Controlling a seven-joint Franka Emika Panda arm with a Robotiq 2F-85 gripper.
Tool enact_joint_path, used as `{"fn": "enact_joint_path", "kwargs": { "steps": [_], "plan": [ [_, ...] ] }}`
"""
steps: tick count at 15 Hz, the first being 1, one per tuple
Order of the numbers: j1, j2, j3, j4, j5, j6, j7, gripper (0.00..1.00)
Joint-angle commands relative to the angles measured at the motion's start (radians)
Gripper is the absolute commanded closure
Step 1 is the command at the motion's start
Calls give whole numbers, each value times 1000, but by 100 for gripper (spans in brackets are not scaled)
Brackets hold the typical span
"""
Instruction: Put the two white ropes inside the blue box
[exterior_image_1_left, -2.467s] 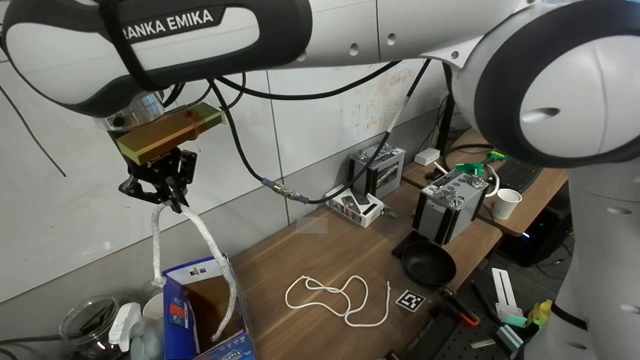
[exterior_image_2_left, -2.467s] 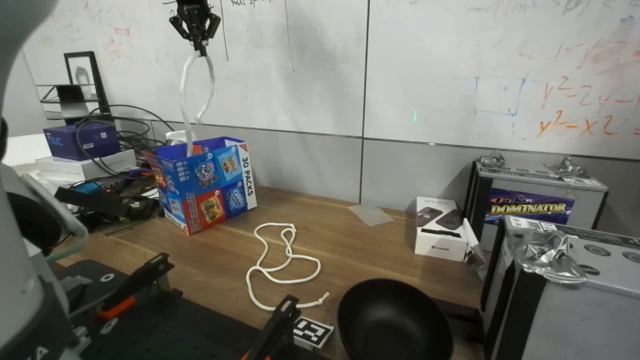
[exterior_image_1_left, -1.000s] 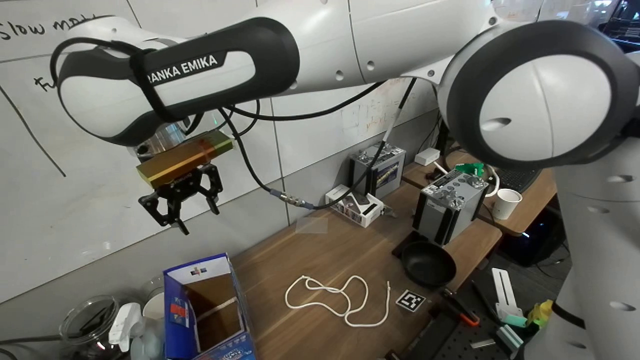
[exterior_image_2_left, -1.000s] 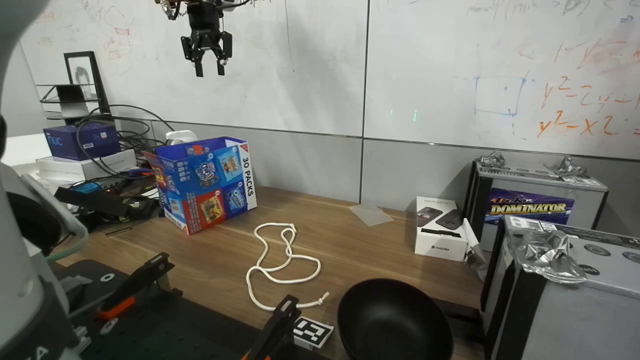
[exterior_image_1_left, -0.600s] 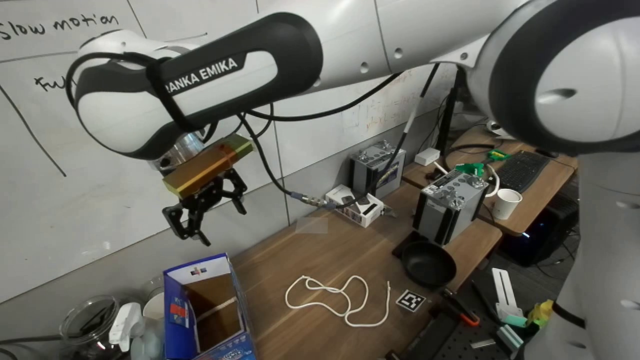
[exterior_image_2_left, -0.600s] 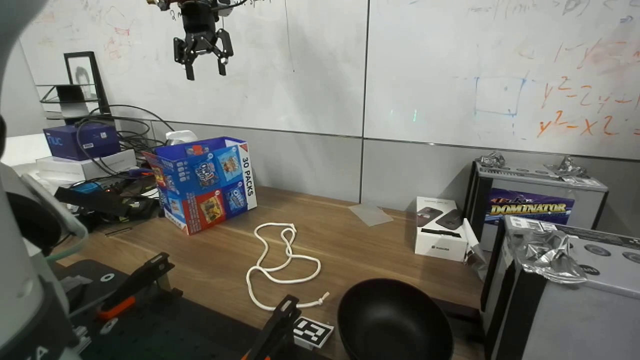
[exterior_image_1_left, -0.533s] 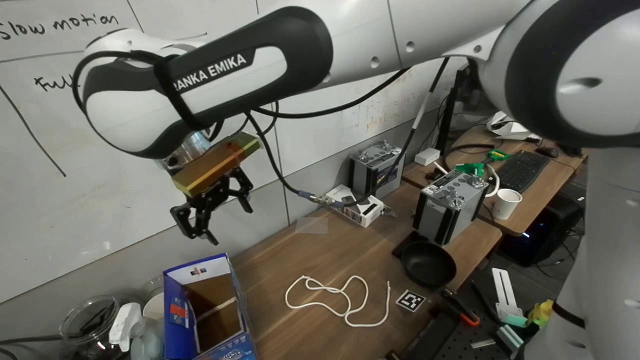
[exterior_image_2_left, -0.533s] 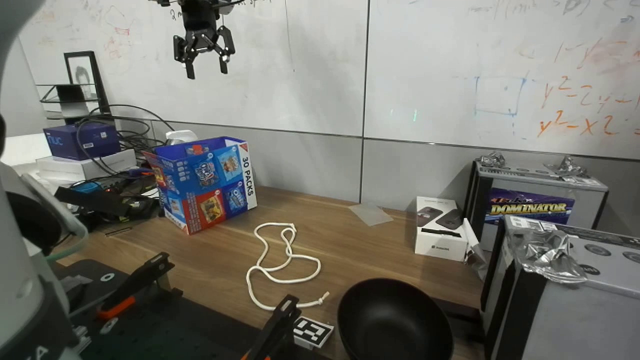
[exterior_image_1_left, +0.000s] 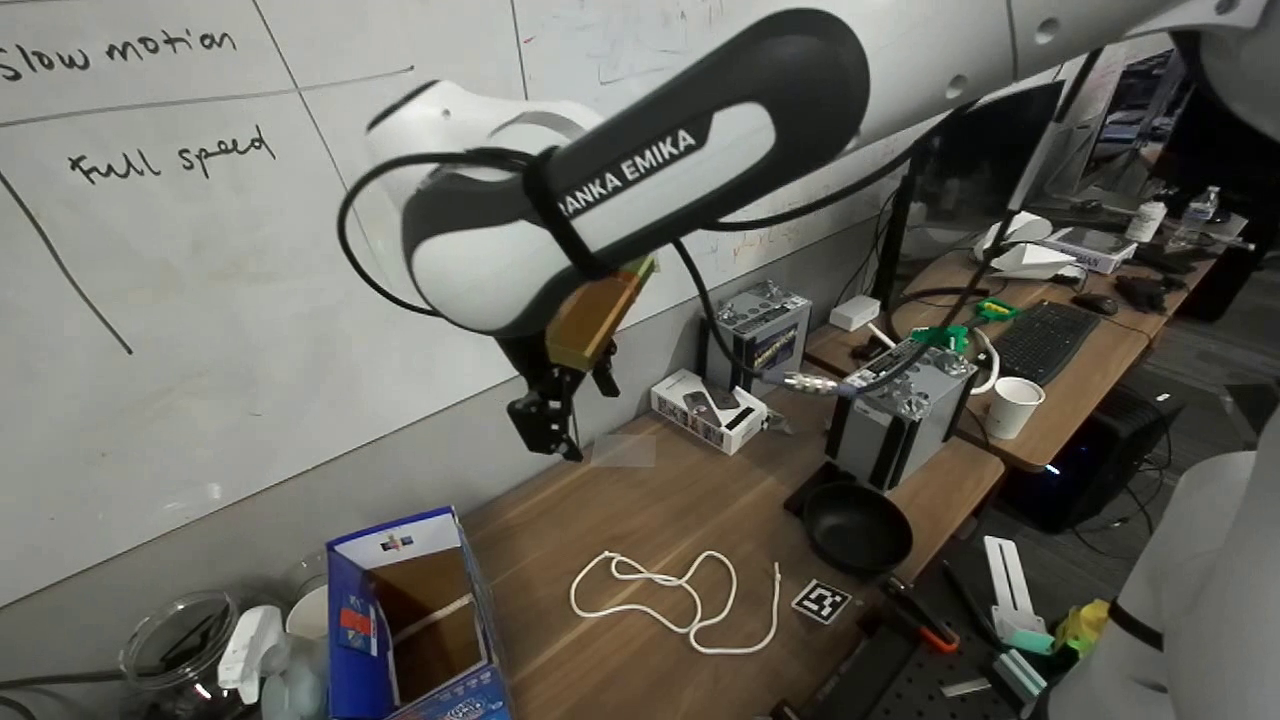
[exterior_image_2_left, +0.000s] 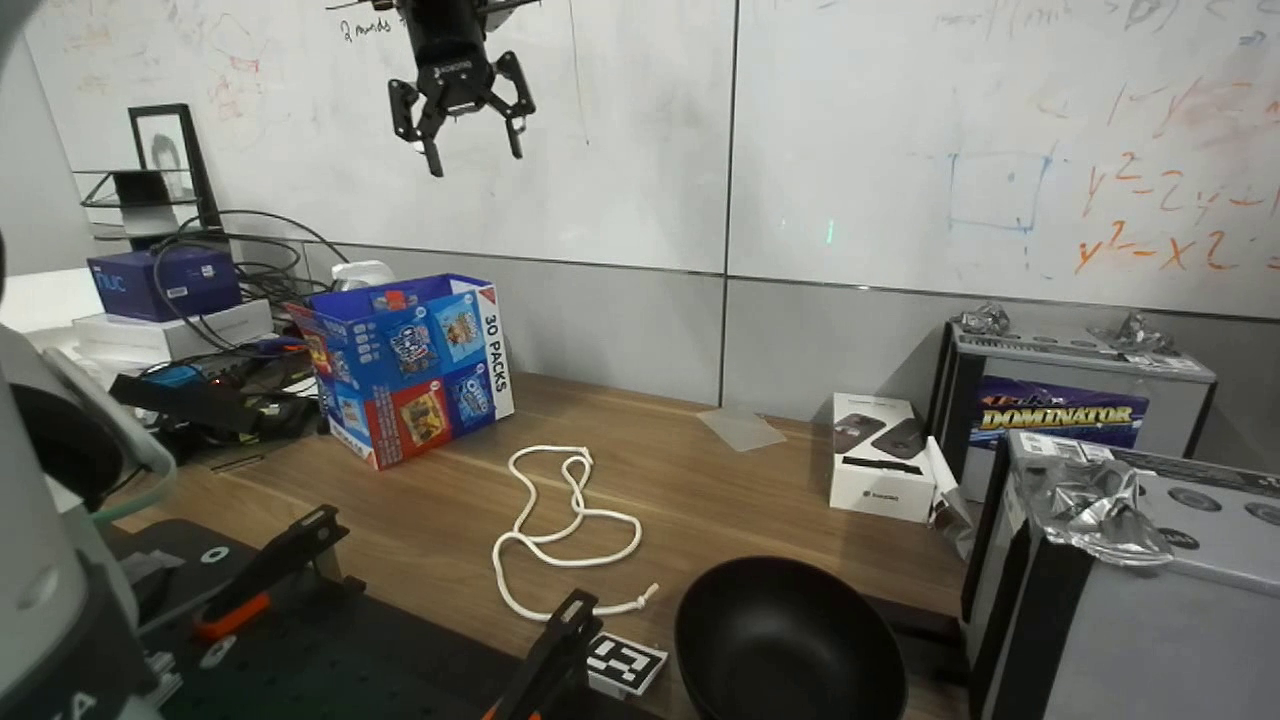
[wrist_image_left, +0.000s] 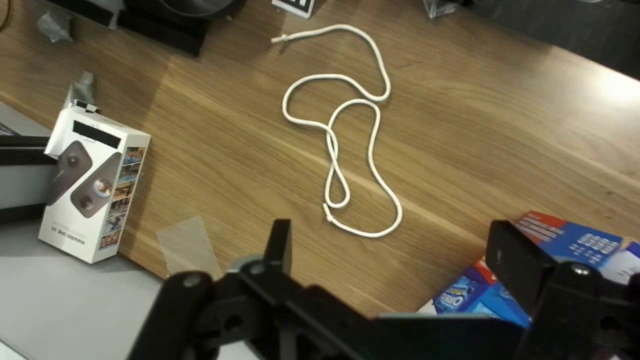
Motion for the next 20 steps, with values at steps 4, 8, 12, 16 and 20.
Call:
{"fn": "enact_joint_path", "kwargs": {
  "steps": [4,8,12,16,20],
  "plan": [
    [-123,-46,-103,-345,-76,497,-106,0],
    [-191,27,-165,-478,-85,807,-165,0],
    [-218,131,-189,-530,-99,987,-263,0],
    [-235,224,-184,-536,-108,1049,-415,0],
    [-230,284,-186,-523,-164,1029,-510,0]
  ]
}}
